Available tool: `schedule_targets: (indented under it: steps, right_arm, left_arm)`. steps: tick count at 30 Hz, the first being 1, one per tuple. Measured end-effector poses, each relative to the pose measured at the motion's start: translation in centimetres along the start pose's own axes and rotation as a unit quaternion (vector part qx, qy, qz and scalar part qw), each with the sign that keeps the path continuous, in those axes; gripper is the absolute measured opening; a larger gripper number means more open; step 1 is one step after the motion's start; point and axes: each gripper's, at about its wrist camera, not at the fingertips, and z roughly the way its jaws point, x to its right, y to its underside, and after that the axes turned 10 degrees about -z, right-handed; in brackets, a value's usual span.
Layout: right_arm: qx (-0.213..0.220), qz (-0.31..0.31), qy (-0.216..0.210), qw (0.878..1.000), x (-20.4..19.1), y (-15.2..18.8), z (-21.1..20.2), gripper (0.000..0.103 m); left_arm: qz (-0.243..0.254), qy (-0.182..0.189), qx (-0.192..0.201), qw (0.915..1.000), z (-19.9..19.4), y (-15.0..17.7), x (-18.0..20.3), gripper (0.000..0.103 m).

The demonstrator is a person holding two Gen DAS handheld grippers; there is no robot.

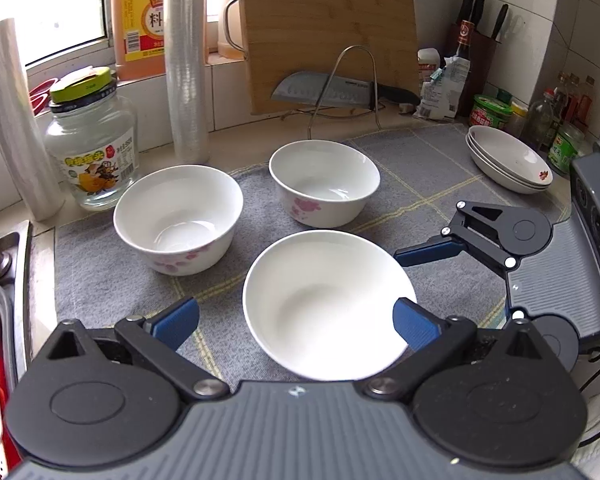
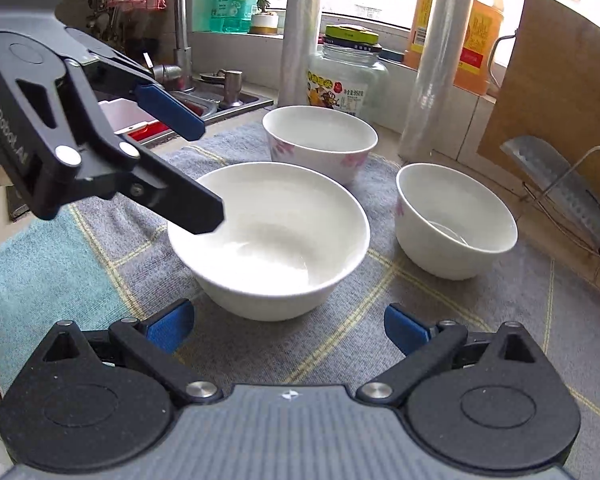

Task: Organize plates and bowls
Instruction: 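Close the left gripper on the bowl rim and lift it, then carry the bowl with the left gripper toward the plate stack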

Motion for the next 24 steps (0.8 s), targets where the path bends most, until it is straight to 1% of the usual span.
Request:
schedule_targets:
  steps: [5, 6, 8, 10, 13, 18, 24]
  right_arm:
    - [0.011, -0.002, -0.004, 1.0, -0.3, -0.6, 0.1, 0.102]
    - [0.012, -0.005, -0.003, 1.0, -0.4, -0.7, 0.1, 0.1]
    - [0.012, -0.012, 0.001, 1.0, -0.6, -0.9, 0.2, 0.098]
    - [0.013, -0.015, 0.001, 1.0, -0.4, -0.9, 0.4, 0.093]
    - [0.014, -0.011, -0.005, 1.0, -0.3, -0.9, 0.6, 0.09]
    - [0.015, -0.009, -0.004, 1.0, -0.5, -0.8, 0.5, 0.09]
    - [0.015, -0.006, -0.006, 1.0, -0.5, -0.8, 0.5, 0.089]
  left_arm:
    - [0.018, 0.016, -0.025, 0.9994, 1.7, -0.9, 0.0, 0.099]
    - [0.021, 0.017, -0.031, 0.9992, 2.0, -1.1, 0.0, 0.095]
    - [0.023, 0.021, -0.043, 0.9986, 2.6, -1.3, -0.1, 0.092]
    - [0.024, 0.028, -0.053, 0.9979, 3.0, -1.4, -0.2, 0.087]
    - [0.028, 0.03, -0.065, 0.997, 3.5, -1.7, -0.2, 0.086]
    - [0.024, 0.046, -0.08, 0.9955, 4.0, -1.9, -0.3, 0.084]
    - [0.015, 0.055, -0.084, 0.9948, 4.1, -2.2, -0.7, 0.084]
